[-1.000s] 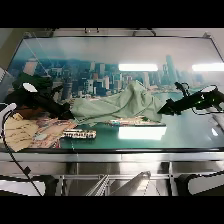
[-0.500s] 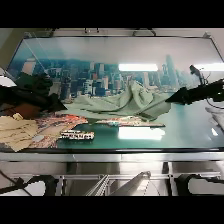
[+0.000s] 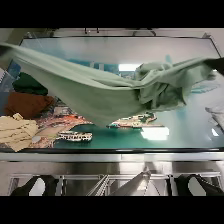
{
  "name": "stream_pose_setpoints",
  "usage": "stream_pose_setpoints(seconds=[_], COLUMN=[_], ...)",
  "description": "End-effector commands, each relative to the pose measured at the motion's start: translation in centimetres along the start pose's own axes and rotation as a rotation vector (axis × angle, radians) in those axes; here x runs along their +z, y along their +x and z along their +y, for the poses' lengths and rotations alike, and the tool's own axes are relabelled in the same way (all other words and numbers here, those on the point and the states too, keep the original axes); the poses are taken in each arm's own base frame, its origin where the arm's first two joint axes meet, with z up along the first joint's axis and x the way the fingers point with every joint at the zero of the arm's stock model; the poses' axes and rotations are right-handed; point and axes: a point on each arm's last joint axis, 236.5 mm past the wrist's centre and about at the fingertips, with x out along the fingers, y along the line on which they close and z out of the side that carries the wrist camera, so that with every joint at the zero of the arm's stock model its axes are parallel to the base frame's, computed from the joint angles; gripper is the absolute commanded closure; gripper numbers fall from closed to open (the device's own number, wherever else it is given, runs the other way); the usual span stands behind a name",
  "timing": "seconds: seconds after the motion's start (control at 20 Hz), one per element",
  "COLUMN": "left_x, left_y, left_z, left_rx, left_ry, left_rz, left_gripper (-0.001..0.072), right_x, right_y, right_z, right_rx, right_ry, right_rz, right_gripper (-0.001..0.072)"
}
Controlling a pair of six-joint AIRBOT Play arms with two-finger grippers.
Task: Fold the shirts.
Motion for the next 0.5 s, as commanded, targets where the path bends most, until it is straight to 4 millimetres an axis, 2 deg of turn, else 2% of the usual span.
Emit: stream_pose_setpoints(seconds=[0.0,0.1,0.2,0.35,0.45], left_x=[3.0,1.2,-0.8,-4.5,-8.3], left_y=[-3.4,-2.2,0.0,4.3,7.9], left_z=[-3.7,-2.4,-0.9,1.6,4.3], left_rx=[0.039,-0.018,-0.102,-0.155,-0.112], left_ry=[0.092,0.027,-0.039,-0.103,-0.122], left_rz=[-0.069,0.058,0.181,0.378,0.529], left_gripper=[0.0684,0.0684,0.0685,0.0685,0.0685], right_x=[4.3,3.8,2.0,-2.3,-6.4], right_y=[-3.5,-3.4,-2.4,0.2,3.1], right_z=[5.0,5.3,4.4,0.6,-2.2], right_rx=[-0.097,-0.082,-0.04,-0.005,0.029], right_ry=[-0.171,-0.162,-0.086,0.1,0.233], right_rz=[-0.208,-0.189,-0.105,0.037,0.137], right_gripper=[0.068,0.068,0.068,0.0681,0.0682])
